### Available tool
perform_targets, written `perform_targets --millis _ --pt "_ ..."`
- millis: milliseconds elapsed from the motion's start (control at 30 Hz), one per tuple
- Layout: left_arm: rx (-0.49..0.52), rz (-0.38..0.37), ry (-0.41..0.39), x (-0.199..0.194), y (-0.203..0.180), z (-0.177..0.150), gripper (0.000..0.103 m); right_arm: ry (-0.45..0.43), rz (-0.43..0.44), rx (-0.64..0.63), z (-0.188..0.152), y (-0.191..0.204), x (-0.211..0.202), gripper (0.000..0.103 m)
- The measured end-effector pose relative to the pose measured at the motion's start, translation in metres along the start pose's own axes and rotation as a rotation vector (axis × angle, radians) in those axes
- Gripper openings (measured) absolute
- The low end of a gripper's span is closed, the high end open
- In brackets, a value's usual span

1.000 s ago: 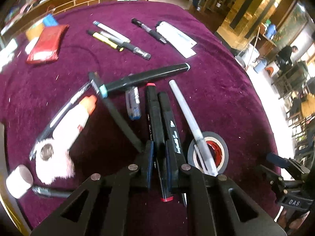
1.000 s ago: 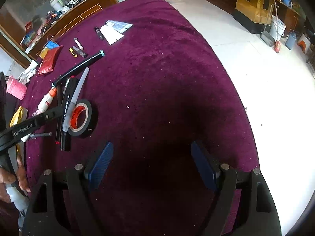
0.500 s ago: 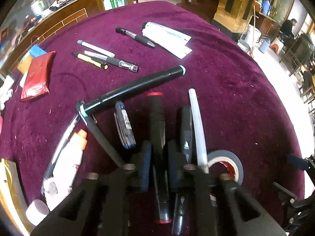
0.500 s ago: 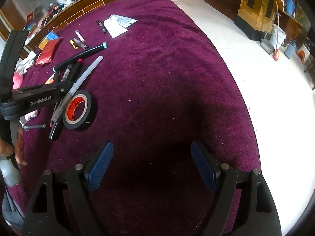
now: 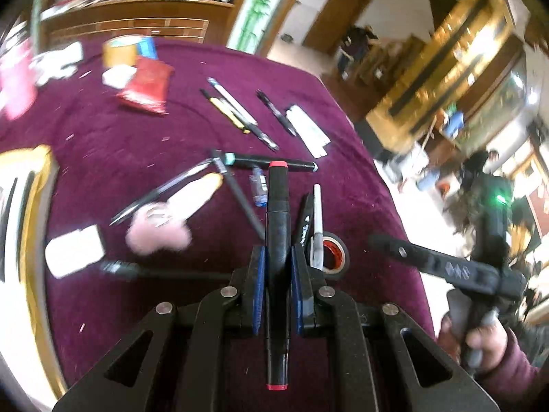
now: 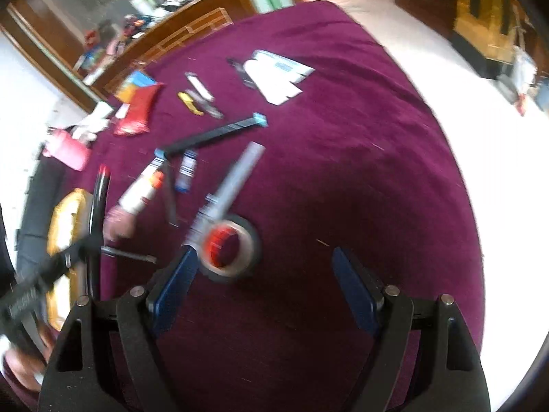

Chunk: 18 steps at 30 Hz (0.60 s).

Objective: Organize objects
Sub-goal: 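Grasp a red-capped black marker with the left tool and lift it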

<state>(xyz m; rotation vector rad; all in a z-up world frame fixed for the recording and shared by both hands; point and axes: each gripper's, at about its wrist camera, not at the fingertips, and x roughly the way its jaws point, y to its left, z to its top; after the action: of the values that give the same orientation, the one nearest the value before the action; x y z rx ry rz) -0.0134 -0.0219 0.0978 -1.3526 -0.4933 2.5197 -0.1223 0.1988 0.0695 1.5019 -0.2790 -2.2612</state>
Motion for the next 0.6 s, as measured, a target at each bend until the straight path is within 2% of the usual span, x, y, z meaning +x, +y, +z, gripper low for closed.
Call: perform_targets --millis 100,233,333,500,600 --pt "-0.021 0.016 -0.033 -0.021 0.011 -0.009 0.011 0.029 0.002 -0.089 0.002 0.021 0.01 0.081" --pt "-0.061 0.016 -0.054 -0.037 0.03 -0.023 0.011 0.031 -0.098 -0.259 -0.015 0.039 0.015 0.081" --pt "-0.107 0.021 -0.06 -0.046 0.047 -0.034 0.011 0.027 -0.09 -0.242 -0.007 0.042 0.017 0.081" --pt "-0.138 0.033 -0.069 -0.055 0.062 -0.042 0.011 -0.027 -0.072 -0.218 0.047 0.065 0.029 0.081" --pt "-0.144 0.035 -0.076 -0.063 0.068 -0.048 0.011 0.045 0.04 -0.073 0.077 0.062 0.053 0.081"
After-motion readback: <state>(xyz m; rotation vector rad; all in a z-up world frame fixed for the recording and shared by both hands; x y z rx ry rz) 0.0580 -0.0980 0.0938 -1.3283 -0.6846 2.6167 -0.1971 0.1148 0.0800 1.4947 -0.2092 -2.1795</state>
